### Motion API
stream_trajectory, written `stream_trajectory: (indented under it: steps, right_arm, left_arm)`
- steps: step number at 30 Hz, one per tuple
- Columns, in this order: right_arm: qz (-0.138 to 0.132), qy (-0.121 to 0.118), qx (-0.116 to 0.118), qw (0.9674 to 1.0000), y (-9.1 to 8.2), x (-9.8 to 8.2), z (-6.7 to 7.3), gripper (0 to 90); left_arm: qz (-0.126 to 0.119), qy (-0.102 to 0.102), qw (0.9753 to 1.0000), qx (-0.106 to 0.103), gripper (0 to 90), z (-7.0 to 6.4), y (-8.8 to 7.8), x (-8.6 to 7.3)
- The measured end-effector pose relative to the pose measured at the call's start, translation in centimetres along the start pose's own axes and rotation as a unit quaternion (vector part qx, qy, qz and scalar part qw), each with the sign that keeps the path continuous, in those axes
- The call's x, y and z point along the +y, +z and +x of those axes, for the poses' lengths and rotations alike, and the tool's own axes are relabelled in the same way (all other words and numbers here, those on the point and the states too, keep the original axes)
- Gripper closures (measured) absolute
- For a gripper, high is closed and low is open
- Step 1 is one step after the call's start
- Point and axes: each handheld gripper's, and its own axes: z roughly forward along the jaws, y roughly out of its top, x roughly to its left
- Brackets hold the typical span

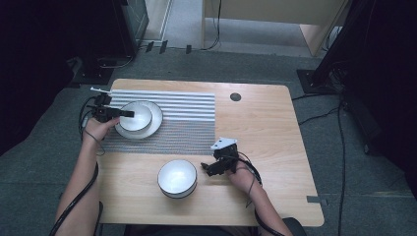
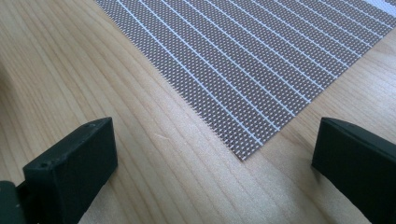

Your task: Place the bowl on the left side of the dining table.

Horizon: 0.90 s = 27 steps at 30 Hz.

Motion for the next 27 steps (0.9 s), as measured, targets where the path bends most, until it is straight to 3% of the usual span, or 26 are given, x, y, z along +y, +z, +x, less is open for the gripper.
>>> stream_trajectory:
  steps: [4, 7, 12, 16, 18, 22, 27]
  right_arm:
    - [0.000, 0.000, 0.000, 1.0000, 0.0, 0.0, 0.0, 0.0]
    - [0.000, 0.000, 0.000, 1.0000, 0.0, 0.0, 0.0, 0.0]
    - [-0.001, -0.002, 0.001, 1.0000, 0.0, 0.0, 0.0, 0.0]
    - [-0.001, -0.004, 0.004, 1.0000, 0.1, 0.1, -0.1, 0.0]
    - [-0.001, -0.006, 0.006, 1.0000, 0.1, 0.1, -0.1, 0.0]
    - [0.001, -0.006, 0.008, 0.9999, 0.1, 0.2, -0.2, 0.0]
    - [0.000, -0.008, 0.008, 0.9999, 0.2, 0.2, -0.2, 0.0]
  left_arm:
    - [0.002, 0.000, 1.0000, 0.003, 45.0, -0.2, 0.1, 0.0]
    - [-0.002, 0.008, 0.9999, 0.008, 41.5, -0.5, -0.1, 0.0]
    - [-0.002, 0.017, 0.9998, 0.010, 39.0, -1.0, -0.7, -0.2]
    - [-0.016, 0.005, 0.9997, 0.017, 39.0, -1.0, -1.5, -0.4]
    - [-0.009, 0.002, 0.9999, 0.011, 37.9, -1.1, -1.7, -0.5]
    - [0.010, 0.001, 0.9997, 0.021, 37.0, -1.5, -2.1, -0.6]
    - [0.008, 0.004, 0.9997, 0.022, 36.0, -2.1, -2.7, -0.6]
